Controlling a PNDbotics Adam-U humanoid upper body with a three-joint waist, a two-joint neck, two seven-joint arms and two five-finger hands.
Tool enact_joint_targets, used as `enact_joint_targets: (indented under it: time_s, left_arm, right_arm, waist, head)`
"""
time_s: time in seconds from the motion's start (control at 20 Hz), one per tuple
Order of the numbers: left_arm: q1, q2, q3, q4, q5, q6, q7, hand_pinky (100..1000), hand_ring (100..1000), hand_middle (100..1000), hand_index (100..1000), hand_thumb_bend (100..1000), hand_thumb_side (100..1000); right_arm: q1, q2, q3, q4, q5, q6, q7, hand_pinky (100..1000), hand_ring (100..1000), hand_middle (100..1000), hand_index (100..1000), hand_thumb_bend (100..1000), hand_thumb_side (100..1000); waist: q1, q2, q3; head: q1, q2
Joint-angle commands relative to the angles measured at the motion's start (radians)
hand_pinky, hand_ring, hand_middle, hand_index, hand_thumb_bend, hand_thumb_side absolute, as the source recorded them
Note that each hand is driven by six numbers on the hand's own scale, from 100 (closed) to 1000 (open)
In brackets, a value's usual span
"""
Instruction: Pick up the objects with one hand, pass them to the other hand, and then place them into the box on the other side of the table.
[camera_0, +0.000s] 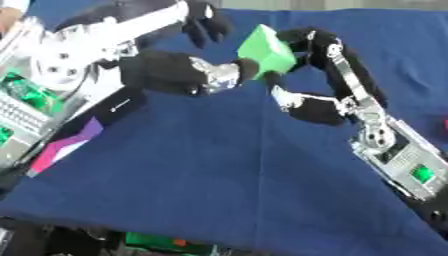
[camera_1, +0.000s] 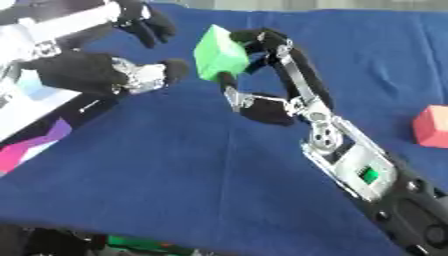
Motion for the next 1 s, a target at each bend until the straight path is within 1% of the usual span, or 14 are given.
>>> enact_joint_targets:
  time_s: [0.05,0.4,0.55,0.7,1.0]
  left_arm:
    - [-0.015,-0.005,0.005,0.006,-0.031,-0.014,-0.009,949,783,757,851,483,679]
    - [-0.015,-0.027,-0.001,0.051,-0.082,-0.052,0.011,953,792,762,854,541,644]
    - [-0.015,-0.036,-0.003,0.062,-0.104,-0.063,0.025,951,794,764,857,549,636]
    - [-0.014,-0.044,-0.002,0.075,-0.138,-0.059,0.053,950,795,765,857,552,619]
    - [-0.014,-0.056,-0.009,0.092,-0.162,-0.050,0.078,950,795,765,858,545,634]
  right_arm:
    - [-0.016,-0.009,0.004,-0.013,0.009,-0.010,0.004,595,730,504,560,100,100]
    - [-0.017,-0.009,0.023,-0.013,0.013,-0.027,0.020,595,729,504,560,100,100]
    - [-0.019,-0.007,0.028,-0.013,0.017,-0.031,0.024,594,728,504,560,100,100]
    - [-0.019,-0.005,0.032,-0.013,0.019,-0.034,0.024,592,727,503,559,100,100]
    - [-0.022,-0.003,0.038,-0.013,0.018,-0.035,0.017,581,722,499,555,100,100]
  waist:
    - [0.000,-0.013,0.000]
    - [0.000,-0.009,-0.001]
    - [-0.001,-0.008,-0.002]
    - [-0.001,-0.008,-0.002]
    - [-0.001,-0.007,-0.002]
  head:
    - [0.004,-0.001]
    - [0.002,-0.002]
    - [0.002,-0.004]
    - [0.002,-0.006]
    - [-0.001,-0.009]
